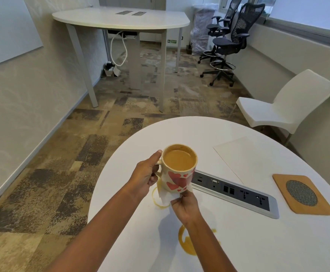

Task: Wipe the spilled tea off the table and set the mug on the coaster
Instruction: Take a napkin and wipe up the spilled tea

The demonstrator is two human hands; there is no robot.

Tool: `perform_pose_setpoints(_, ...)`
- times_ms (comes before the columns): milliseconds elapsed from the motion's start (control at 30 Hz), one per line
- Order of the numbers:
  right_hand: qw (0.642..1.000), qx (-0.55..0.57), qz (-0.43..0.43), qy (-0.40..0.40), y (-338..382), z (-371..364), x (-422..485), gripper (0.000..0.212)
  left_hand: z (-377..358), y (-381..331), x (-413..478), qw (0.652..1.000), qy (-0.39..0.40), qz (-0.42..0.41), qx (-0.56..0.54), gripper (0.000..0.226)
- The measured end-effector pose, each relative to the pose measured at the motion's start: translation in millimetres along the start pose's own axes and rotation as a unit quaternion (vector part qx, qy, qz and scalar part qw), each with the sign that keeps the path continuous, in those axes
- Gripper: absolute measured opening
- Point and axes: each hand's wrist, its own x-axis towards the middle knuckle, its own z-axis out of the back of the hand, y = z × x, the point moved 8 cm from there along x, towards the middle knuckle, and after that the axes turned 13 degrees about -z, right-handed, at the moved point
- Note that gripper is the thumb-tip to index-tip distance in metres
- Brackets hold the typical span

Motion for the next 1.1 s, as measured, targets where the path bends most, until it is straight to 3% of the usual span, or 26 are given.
perform_pose_setpoints(167,0.992,0.108,-0.029,0.056,-17.7,-7.2,6.8,0.129,7.7,3.1,2.8,1.0,-0.012,0.0,0.017,0.04)
perform_pose_setpoints(233,0.993,0.096,-0.045,0.049,-24.0,-5.8,6.1,0.113,11.2,4.9,4.0,1.0,-0.019,0.001,0.012,0.04)
perform_pose_setpoints(333,0.998,-0.007,-0.06,-0.02,-33.0,3.6,4.8,0.041,13.7,8.8,4.0,1.0,-0.029,0.005,-0.006,0.041)
perform_pose_setpoints(367,0.997,-0.037,-0.064,-0.015,-36.0,4.7,6.0,0.029,13.8,9.6,4.2,0.999,-0.03,0.005,-0.014,0.041)
perform_pose_setpoints(500,0.994,-0.074,-0.074,0.013,-40.2,5.5,2.5,0.026,15.1,9.9,6.9,1.0,-0.029,-0.003,-0.011,0.041)
perform_pose_setpoints(867,0.961,-0.261,-0.092,-0.011,2.9,26.2,-23.5,0.026,28.0,8.4,9.9,1.0,-0.022,-0.001,0.004,0.049)
perform_pose_setpoints(1100,0.94,-0.337,-0.041,-0.03,34.7,23.1,-27.8,0.024,32.3,9.8,11.2,1.0,-0.013,0.016,0.011,0.048)
